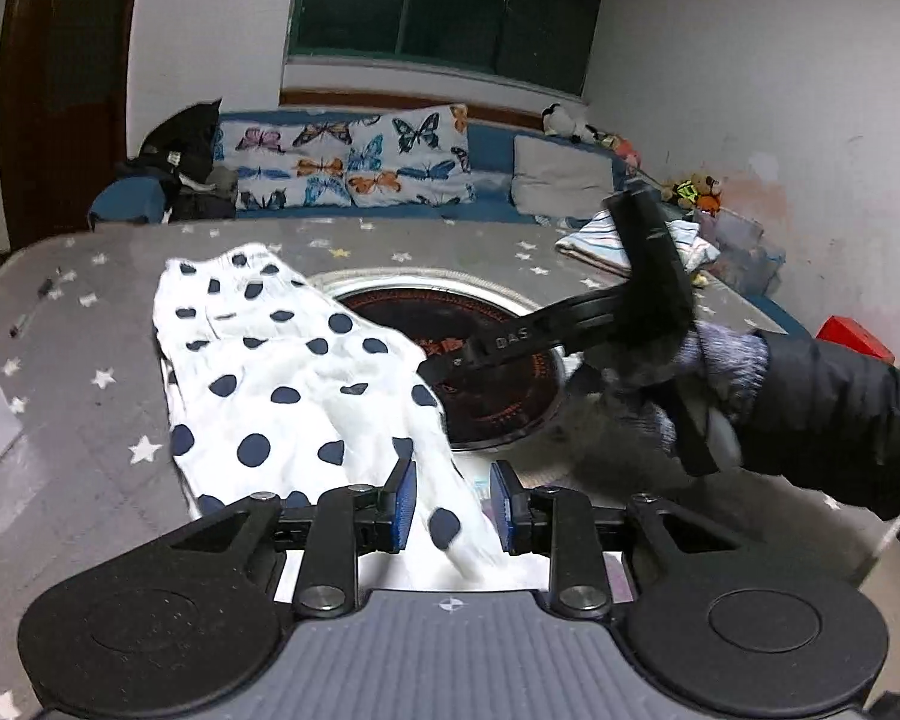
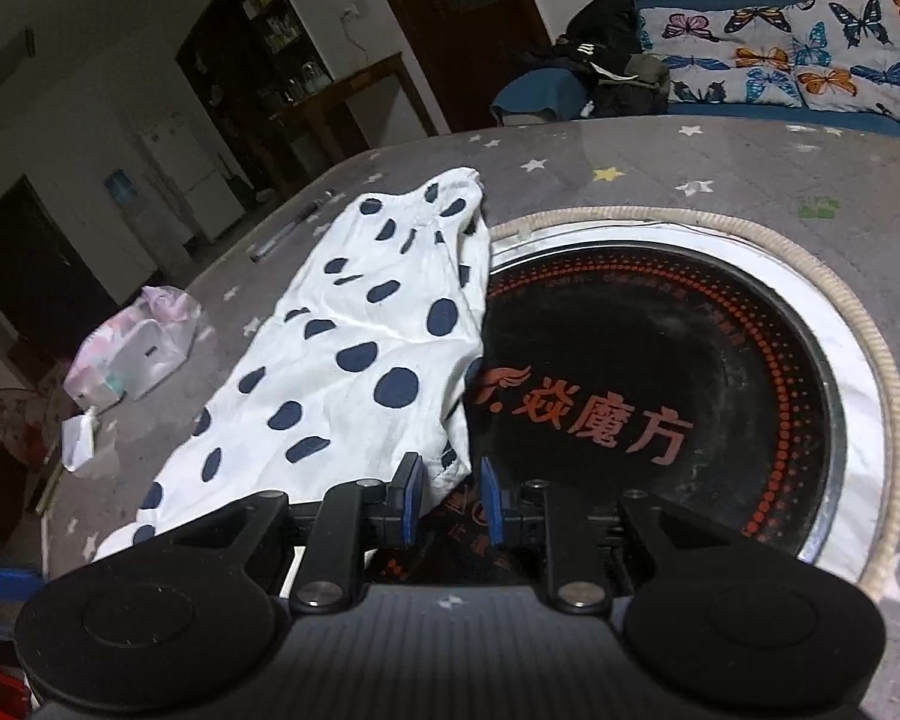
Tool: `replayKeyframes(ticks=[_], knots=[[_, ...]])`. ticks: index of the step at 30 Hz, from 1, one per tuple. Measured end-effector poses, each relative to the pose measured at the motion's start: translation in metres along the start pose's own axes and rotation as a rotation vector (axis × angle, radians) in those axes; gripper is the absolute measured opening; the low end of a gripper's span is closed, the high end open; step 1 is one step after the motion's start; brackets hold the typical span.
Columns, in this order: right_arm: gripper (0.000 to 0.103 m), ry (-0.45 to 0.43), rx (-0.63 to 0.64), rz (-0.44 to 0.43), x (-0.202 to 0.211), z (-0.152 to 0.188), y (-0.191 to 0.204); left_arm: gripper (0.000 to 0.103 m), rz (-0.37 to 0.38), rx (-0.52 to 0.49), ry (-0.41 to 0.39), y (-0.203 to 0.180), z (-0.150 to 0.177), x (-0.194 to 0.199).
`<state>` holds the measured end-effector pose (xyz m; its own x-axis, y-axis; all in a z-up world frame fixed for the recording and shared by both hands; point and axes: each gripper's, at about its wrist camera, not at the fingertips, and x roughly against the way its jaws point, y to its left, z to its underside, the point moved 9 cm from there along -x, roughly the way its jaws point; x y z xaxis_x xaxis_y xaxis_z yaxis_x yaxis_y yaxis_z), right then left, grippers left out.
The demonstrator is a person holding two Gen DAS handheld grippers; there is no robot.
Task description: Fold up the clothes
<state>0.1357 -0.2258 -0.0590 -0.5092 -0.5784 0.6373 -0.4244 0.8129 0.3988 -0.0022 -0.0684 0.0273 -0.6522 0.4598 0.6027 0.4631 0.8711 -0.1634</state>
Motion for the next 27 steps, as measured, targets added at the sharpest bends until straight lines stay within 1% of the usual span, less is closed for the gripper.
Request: replayKeyframes(ticks=[4, 6, 7, 8, 9, 12, 16, 18, 22, 23, 25, 27], knots=[[0.021, -0.007, -0.002, -0.027, -0.002, 0.000, 0.001, 0.030, -0.005, 0.032, 0.028, 0.012, 0.006, -0.013], [0.020, -0.012, -0.004, -0.056, -0.004, -0.001, 0.003, 0.033, -0.012, 0.050, 0.038, 0.019, 0.012, -0.015], [0.019, -0.014, -0.005, -0.070, -0.004, 0.000, 0.005, 0.034, -0.017, 0.059, 0.043, 0.022, 0.014, -0.016], [0.012, -0.015, -0.009, -0.070, -0.004, 0.000, 0.005, 0.035, -0.022, 0.066, 0.046, 0.024, 0.016, -0.016], [0.006, -0.019, -0.010, -0.061, -0.004, 0.000, 0.005, 0.035, -0.027, 0.072, 0.050, 0.027, 0.018, -0.016], [0.004, -0.041, 0.015, -0.018, 0.003, -0.003, 0.006, 0.035, -0.041, 0.088, 0.059, 0.034, 0.023, -0.016], [0.004, -0.064, 0.070, 0.050, 0.023, -0.011, 0.006, 0.035, -0.042, 0.105, 0.065, 0.040, 0.030, -0.016], [0.004, -0.049, 0.092, 0.089, 0.025, -0.010, 0.002, 0.035, -0.042, 0.104, 0.077, 0.042, 0.034, -0.018], [0.006, -0.007, 0.090, 0.130, 0.017, -0.002, -0.007, 0.035, -0.051, 0.082, 0.092, 0.041, 0.039, -0.018], [0.008, -0.002, 0.089, 0.141, 0.016, -0.001, -0.008, 0.035, -0.047, 0.076, 0.085, 0.039, 0.037, -0.015], [0.009, -0.021, 0.098, 0.164, 0.023, -0.004, -0.008, 0.035, -0.040, 0.059, 0.061, 0.036, 0.030, -0.008], [0.009, -0.040, 0.120, 0.154, 0.032, -0.006, 0.001, 0.035, -0.038, 0.048, 0.031, 0.036, 0.021, -0.005]])
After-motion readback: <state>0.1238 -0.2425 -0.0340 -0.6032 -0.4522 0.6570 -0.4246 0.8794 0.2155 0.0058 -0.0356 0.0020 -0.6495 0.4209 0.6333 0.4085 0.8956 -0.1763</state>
